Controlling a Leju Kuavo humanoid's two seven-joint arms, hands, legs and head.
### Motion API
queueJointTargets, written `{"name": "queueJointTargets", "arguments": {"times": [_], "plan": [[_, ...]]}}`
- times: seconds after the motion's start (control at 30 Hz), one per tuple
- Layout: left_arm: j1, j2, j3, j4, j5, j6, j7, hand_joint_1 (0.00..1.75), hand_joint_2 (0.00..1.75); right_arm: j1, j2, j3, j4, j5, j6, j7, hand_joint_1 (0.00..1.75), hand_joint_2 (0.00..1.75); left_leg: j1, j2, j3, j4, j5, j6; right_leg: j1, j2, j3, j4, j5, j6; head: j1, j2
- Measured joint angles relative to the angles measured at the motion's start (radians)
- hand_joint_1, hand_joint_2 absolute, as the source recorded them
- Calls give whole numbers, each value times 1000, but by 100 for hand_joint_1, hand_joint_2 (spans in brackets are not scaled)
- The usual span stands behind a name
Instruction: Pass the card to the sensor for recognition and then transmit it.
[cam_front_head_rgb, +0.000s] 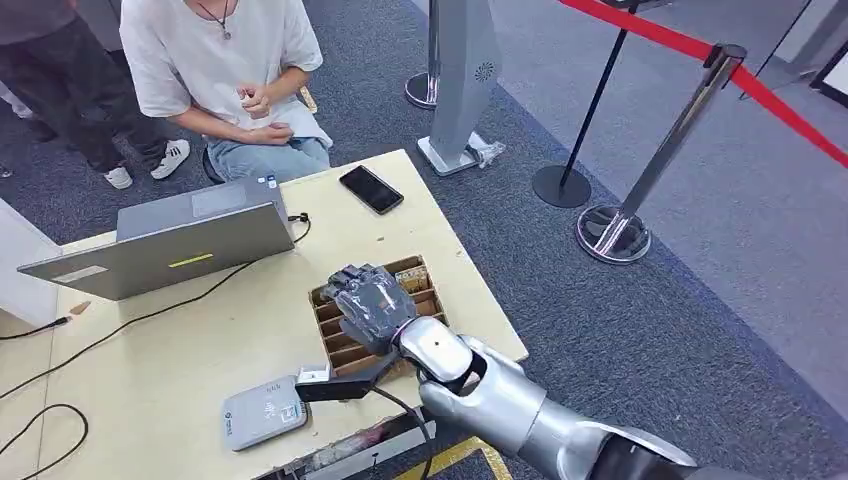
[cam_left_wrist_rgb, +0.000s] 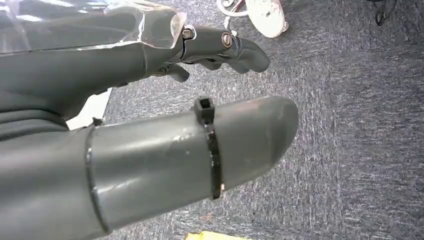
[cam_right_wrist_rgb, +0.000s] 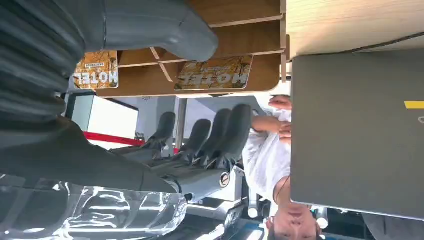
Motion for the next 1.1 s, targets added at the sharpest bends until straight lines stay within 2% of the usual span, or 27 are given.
{"name": "queueJointTargets", "arguments": {"times": [0.4, 0.43, 0.63, 1.1], "plan": [[0, 0, 0, -1, -3, 0, 0, 0, 0, -3, 1, -17, 22, 6, -4, 9, 96, 175, 0, 0, 0, 0, 0, 0, 0, 0, 0, 0, 0, 0, 0, 0], [0, 0, 0, -1, -3, 0, 0, 0, 0, -4, 1, -17, 24, 7, -4, 9, 89, 175, 0, 0, 0, 0, 0, 0, 0, 0, 0, 0, 0, 0, 0, 0], [0, 0, 2, -5, -3, 0, 0, 0, 0, -20, 5, -18, 25, 8, -8, 7, 84, 175, 0, 0, 0, 0, 0, 0, 0, 0, 0, 0, 0, 0, 0, 0], [-1, 0, 3, -6, -5, 0, 0, 0, 0, -33, 8, -18, 11, 20, -8, 5, 91, 175, 0, 0, 0, 0, 0, 0, 0, 0, 0, 0, 0, 0, 0, 0]]}}
